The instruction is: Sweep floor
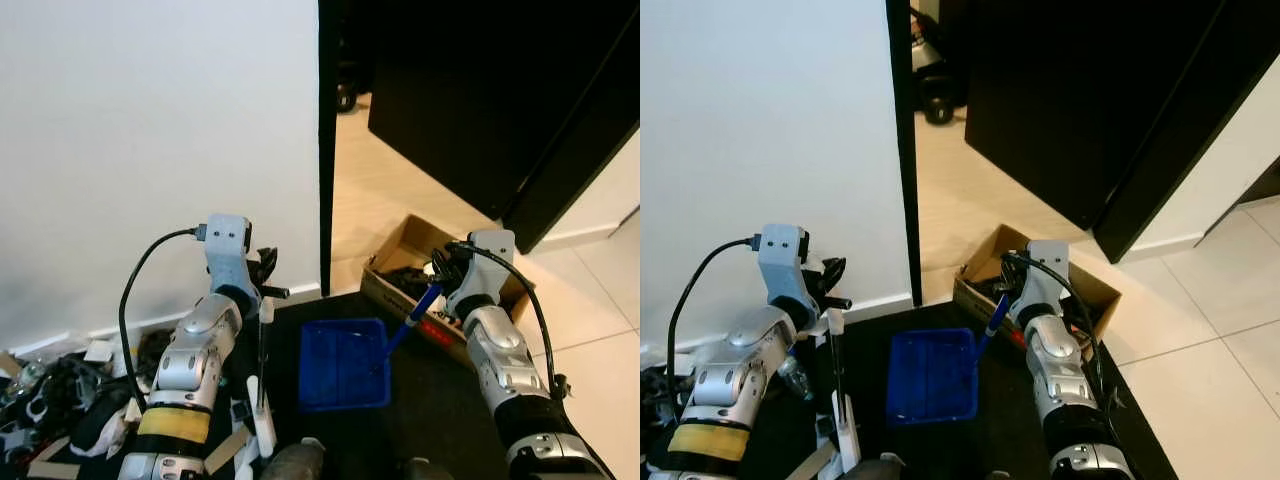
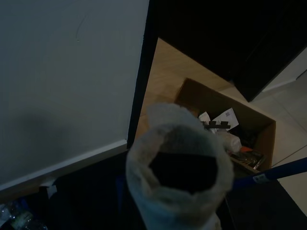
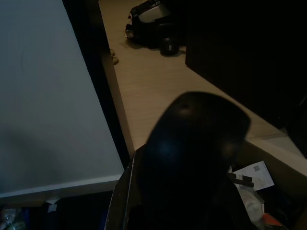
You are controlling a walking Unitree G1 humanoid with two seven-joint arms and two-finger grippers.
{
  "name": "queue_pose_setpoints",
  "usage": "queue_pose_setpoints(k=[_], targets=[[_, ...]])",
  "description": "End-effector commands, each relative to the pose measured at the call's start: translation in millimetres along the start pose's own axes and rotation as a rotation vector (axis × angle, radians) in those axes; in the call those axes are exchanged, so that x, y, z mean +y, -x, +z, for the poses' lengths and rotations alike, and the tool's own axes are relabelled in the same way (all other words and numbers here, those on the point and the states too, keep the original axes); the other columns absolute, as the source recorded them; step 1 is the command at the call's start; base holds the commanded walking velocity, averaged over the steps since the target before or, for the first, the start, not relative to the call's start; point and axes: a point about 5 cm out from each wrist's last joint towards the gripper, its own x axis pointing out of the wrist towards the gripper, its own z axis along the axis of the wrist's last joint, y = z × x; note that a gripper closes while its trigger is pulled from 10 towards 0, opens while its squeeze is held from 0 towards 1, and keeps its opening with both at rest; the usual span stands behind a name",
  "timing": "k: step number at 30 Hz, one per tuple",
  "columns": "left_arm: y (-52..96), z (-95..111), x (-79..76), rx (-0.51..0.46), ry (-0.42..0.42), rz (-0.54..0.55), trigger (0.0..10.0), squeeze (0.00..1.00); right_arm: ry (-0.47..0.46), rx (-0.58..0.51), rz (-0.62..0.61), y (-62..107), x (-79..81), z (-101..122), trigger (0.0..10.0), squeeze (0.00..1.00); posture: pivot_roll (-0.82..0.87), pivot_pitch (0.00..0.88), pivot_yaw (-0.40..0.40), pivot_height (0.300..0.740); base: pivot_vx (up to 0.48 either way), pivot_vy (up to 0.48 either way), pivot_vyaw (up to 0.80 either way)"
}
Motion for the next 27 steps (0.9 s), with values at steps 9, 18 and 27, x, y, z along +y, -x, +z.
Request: queue_pose_setpoints(k=[9,18,27], targets=[[0.0,2.8,0.0,-0.006,-0.035,-0.003,10.0,0.0,-0.001,-0.022,-0.013,0.0,-2.8,1.9,10.0,0.0,0.14,0.092,0.024,0.74,0.0,0.244,0.0],[0.1,2.5,-0.3,-0.004,-0.04,-0.003,10.0,0.0,-0.001,-0.02,-0.013,0.5,-2.9,1.1,10.0,0.0,0.14,0.093,0.023,0.74,0.0,0.082,0.0],[0.2,2.0,-0.6,-0.003,-0.05,-0.005,10.0,0.0,0.0,-0.02,-0.012,0.2,-2.9,1.0,10.0,0.0,0.14,0.093,0.022,0.74,0.0,0.0,0.0]])
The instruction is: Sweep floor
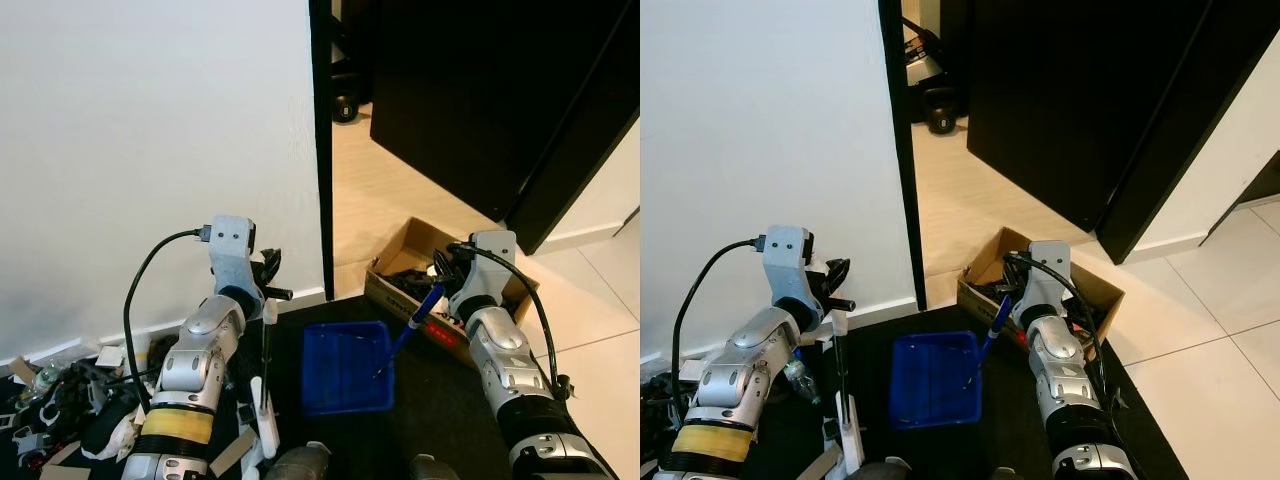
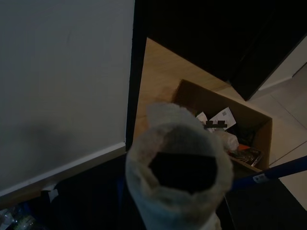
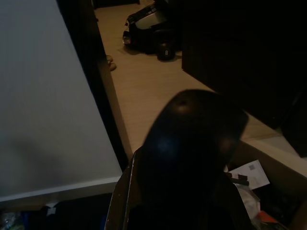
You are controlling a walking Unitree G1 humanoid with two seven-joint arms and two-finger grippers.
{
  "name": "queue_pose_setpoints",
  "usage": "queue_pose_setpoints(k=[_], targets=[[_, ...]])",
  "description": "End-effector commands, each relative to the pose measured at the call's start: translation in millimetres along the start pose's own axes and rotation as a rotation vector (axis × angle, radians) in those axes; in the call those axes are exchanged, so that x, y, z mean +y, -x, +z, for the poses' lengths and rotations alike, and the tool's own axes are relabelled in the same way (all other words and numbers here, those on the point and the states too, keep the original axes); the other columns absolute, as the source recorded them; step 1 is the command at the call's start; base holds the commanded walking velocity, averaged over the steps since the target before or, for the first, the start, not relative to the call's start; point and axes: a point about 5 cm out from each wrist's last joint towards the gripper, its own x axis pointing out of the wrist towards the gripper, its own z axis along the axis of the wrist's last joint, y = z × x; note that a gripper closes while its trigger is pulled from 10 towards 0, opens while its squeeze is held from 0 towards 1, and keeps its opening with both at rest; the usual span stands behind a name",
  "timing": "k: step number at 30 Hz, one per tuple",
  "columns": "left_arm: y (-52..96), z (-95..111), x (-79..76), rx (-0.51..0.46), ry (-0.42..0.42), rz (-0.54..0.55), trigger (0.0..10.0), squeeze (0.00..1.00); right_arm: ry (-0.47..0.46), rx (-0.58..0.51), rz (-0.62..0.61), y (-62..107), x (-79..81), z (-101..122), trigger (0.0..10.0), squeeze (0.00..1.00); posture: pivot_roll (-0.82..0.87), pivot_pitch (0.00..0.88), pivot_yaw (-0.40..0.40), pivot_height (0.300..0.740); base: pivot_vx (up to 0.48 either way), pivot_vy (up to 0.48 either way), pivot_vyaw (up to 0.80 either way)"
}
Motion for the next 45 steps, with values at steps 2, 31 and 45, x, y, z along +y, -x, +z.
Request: queue_pose_setpoints(k=[2,31,45], targets=[[0.9,2.6,1.6,-0.007,-0.039,0.005,10.0,0.0,-0.005,-0.026,-0.005,-0.4,-0.7,2.5,10.0,0.0,0.14,0.094,0.023,0.74,0.0,0.0,0.0],[0.1,2.7,2.1,-0.016,-0.042,0.011,10.0,0.0,-0.005,-0.025,-0.004,-0.6,-0.2,2.1,10.0,0.0,0.14,0.093,0.022,0.74,0.239,0.0,0.0],[0.2,1.9,1.8,-0.019,-0.042,0.012,10.0,0.0,-0.002,-0.026,0.001,-1.1,-0.1,2.3,10.0,0.0,0.14,0.086,0.017,0.74,0.48,0.0,0.0]])
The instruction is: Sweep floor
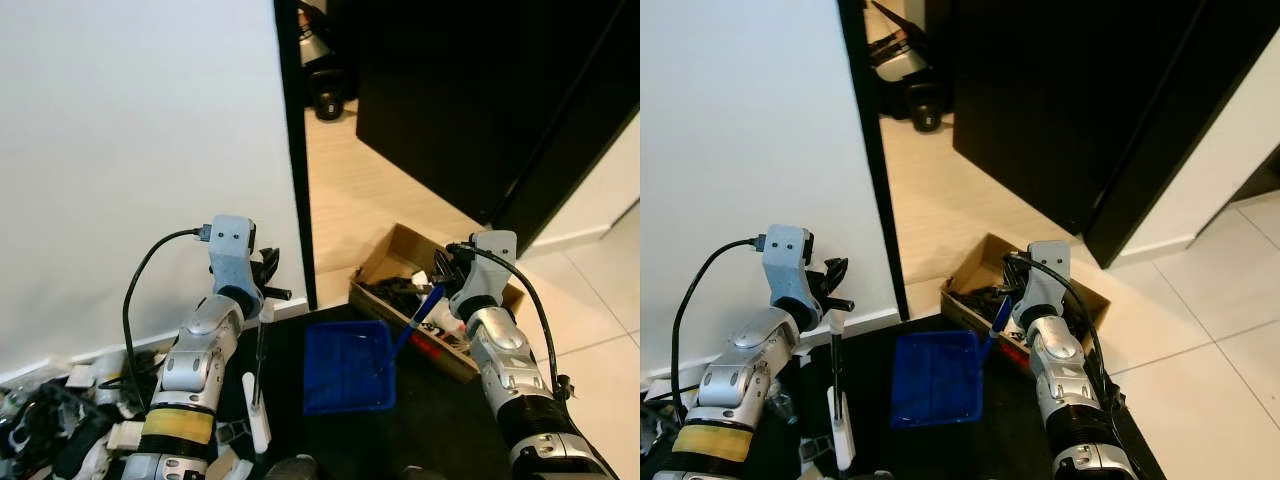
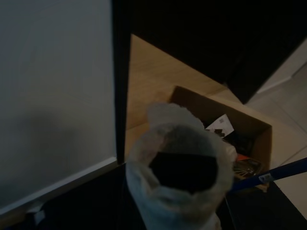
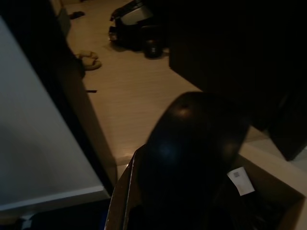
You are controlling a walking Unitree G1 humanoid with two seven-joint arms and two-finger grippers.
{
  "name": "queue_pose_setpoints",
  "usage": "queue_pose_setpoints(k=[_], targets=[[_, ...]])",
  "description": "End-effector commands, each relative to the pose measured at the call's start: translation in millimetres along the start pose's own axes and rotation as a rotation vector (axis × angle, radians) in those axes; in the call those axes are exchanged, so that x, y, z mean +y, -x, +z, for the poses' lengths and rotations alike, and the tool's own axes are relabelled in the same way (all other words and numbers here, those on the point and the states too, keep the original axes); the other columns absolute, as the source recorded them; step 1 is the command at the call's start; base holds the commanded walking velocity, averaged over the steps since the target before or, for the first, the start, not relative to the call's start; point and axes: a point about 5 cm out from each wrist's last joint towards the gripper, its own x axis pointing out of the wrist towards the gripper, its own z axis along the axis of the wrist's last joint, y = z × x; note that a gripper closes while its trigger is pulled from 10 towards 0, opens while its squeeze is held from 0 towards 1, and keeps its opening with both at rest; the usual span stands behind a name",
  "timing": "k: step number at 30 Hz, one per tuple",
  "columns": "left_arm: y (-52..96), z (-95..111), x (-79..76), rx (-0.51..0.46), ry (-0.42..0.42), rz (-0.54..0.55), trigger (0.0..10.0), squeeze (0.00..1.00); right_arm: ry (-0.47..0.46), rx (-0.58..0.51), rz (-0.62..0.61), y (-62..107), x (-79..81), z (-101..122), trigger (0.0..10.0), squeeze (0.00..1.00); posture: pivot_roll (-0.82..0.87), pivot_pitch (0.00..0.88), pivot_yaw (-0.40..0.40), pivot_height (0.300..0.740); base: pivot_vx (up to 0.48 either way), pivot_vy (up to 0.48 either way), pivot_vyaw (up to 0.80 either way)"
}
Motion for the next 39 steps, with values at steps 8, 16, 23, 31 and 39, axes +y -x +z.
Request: queue_pose_setpoints(k=[8,16,23,31,39], targets=[[0.4,2,0.9,-0.013,-0.015,0.006,10.0,0.0,-0.003,-0.027,-0.002,-1.1,-0.8,3,10.0,0.0,0.14,0.088,0.017,0.74,0.479,0.0,0.0],[0.1,1,1.6,-0.008,-0.014,0.017,10.0,0.0,-0.004,-0.025,-0.002,-1.2,-0.9,3,10.0,0.0,0.14,0.091,0.018,0.74,0.038,0.0,0.0],[0.0,1,1.2,-0.01,-0.012,0.014,10.0,0.0,-0.004,-0.026,-0.005,-1.1,-1.1,3,10.0,0.0,0.14,0.095,0.021,0.74,0.0,0.0,0.0],[0.3,3,1.9,-0.019,-0.013,0.011,10.0,0.0,0.002,-0.019,0.0,-1.1,-1.3,1,10.0,0.0,0.14,0.099,0.024,0.74,0.0,0.0,0.0],[3.9,28,13.0,-0.048,-0.098,-0.04,10.0,0.0,0.028,0.01,0.061,-5.6,2.6,0,10.0,0.0,0.16,0.104,0.029,0.74,0.0,0.0,0.0]])
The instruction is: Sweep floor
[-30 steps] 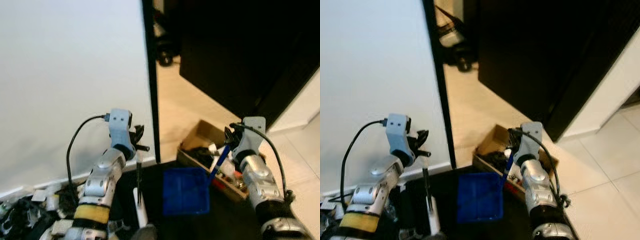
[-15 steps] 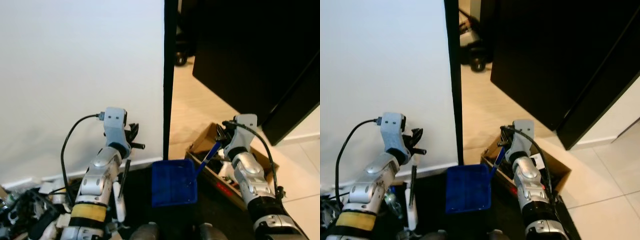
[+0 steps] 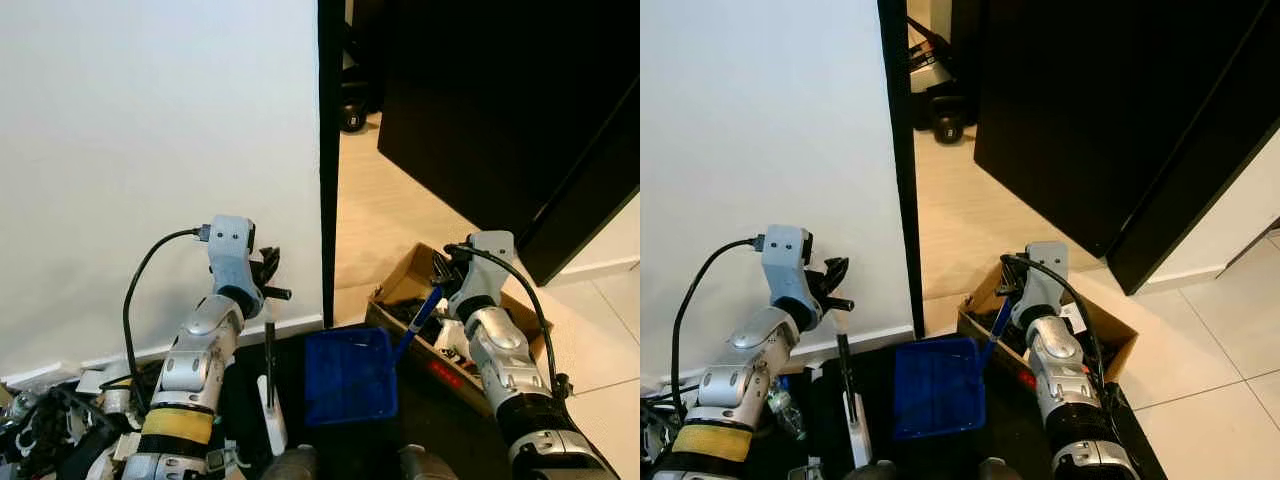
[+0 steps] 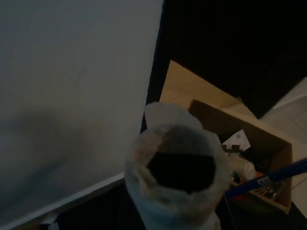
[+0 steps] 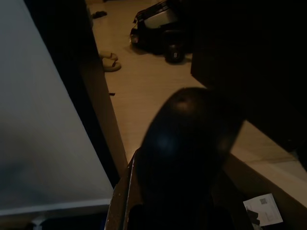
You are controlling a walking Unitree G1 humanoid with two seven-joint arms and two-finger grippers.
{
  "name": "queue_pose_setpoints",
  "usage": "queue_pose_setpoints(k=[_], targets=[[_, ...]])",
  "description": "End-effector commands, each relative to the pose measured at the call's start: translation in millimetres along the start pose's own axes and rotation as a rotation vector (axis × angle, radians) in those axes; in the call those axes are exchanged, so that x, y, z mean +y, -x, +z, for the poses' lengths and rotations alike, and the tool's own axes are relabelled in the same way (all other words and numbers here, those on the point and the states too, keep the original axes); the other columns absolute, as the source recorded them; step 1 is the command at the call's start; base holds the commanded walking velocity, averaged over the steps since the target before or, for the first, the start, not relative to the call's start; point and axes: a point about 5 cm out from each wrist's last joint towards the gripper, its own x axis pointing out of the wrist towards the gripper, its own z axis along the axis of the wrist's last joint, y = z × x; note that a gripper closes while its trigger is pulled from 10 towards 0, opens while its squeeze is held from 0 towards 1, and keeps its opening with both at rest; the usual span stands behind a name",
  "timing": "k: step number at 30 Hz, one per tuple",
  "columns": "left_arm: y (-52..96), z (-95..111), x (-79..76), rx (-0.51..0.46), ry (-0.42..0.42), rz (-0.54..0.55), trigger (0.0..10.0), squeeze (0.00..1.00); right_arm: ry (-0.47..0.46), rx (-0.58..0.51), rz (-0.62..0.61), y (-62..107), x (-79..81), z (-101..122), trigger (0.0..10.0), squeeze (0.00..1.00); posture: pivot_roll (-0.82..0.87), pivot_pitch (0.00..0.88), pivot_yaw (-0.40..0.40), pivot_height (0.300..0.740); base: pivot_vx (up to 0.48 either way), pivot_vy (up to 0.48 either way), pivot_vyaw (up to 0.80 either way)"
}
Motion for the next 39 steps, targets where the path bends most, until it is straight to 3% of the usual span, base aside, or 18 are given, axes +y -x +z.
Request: queue_pose_setpoints(k=[1,3,5,10,12,15,16,17,19,20,21,23,24,27,30,33,34,39], targets=[[4.0,26,8.9,-0.043,-0.068,-0.02,10.0,0.0,0.018,-0.002,0.034,-3.0,2.2,2,10.0,0.0,0.16,0.108,0.032,0.74,0.0,0.0,0.0],[5.4,29,11.1,-0.04,-0.071,-0.024,10.0,0.0,0.021,0.004,0.04,-3.6,2.6,2,10.0,0.0,0.16,0.108,0.032,0.74,0.0,0.0,0.0],[17.5,42,25.0,-0.028,-0.107,-0.026,10.0,0.0,0.027,0.028,0.083,-6.6,6.8,0,10.0,0.0,0.18,0.125,0.042,0.74,0.0,0.0,0.0],[32.0,55,39.5,-0.038,-0.135,-0.006,10.0,0.0,0.016,0.047,0.122,-9.7,11.1,0,10.0,0.0,0.2,0.146,0.047,0.74,0.0,0.0,0.0],[32.0,55,39.5,-0.038,-0.135,-0.006,10.0,0.0,0.016,0.047,0.122,-9.7,11.1,0,10.0,0.0,0.2,0.146,0.047,0.74,0.0,0.0,0.0],[54.8,69,65.2,-0.018,-0.177,0.051,10.0,0.0,0.021,0.052,0.143,-16.3,14.5,5,10.0,0.0,0.25,0.188,0.049,0.74,0.0,0.0,0.0],[54.8,69,65.2,-0.018,-0.177,0.051,10.0,0.0,0.021,0.052,0.143,-16.3,14.5,5,10.0,0.0,0.25,0.188,0.049,0.74,0.0,0.0,0.0],[63.3,66,74.8,0.006,-0.196,0.083,10.0,0.0,0.026,0.053,0.145,-18.6,15.6,7,10.0,0.0,0.26,0.198,0.049,0.74,0.0,0.0,0.0],[63.3,66,74.8,0.006,-0.196,0.083,10.0,0.0,0.026,0.053,0.145,-18.6,15.6,7,10.0,0.0,0.26,0.198,0.049,0.74,0.0,0.0,0.0],[73.5,58,83.5,0.045,-0.202,0.113,10.0,0.0,0.032,0.055,0.147,-21.1,16.2,8,10.0,0.0,0.27,0.209,0.047,0.74,0.0,0.0,0.0],[73.5,58,83.5,0.045,-0.202,0.113,10.0,0.0,0.032,0.055,0.147,-21.1,16.2,8,10.0,0.0,0.27,0.209,0.047,0.74,0.0,0.0,0.0],[97.7,35,96.7,0.139,-0.201,0.177,10.0,0.0,0.041,0.06,0.155,-25.6,17.0,12,10.0,0.0,0.3,0.239,0.04,0.74,0.0,0.0,0.0],[97.7,35,96.7,0.139,-0.201,0.177,10.0,0.0,0.041,0.06,0.155,-25.6,17.0,12,10.0,0.0,0.3,0.239,0.04,0.74,0.0,0.0,0.0],[122.2,4,103.3,0.223,-0.175,0.253,10.0,0.0,0.056,0.057,0.158,-30.2,16.0,17,10.0,0.0,0.31,0.259,0.03,0.74,0.0,0.0,0.0],[126.8,-5,103.9,0.236,-0.148,0.277,10.0,0.0,0.056,0.048,0.153,-31.8,14.8,20,10.0,0.0,0.32,0.267,0.024,0.74,0.0,0.0,0.0],[132.9,-27,100.4,0.262,-0.041,0.317,10.0,0.0,0.046,0.02,0.131,-37.0,11.5,31,10.0,0.0,0.31,0.276,0.02,0.74,0.0,0.0,0.0],[132.9,-27,100.4,0.262,-0.041,0.317,10.0,0.0,0.046,0.02,0.131,-37.0,11.5,31,10.0,0.0,0.31,0.276,0.02,0.74,0.0,0.0,0.0],[128.7,-51,91.0,0.164,0.137,0.347,10.0,0.0,0.066,0.037,0.152,-38.1,16.4,29,10.0,0.0,0.3,0.282,0.005,0.74,0.0,0.0,0.0]])
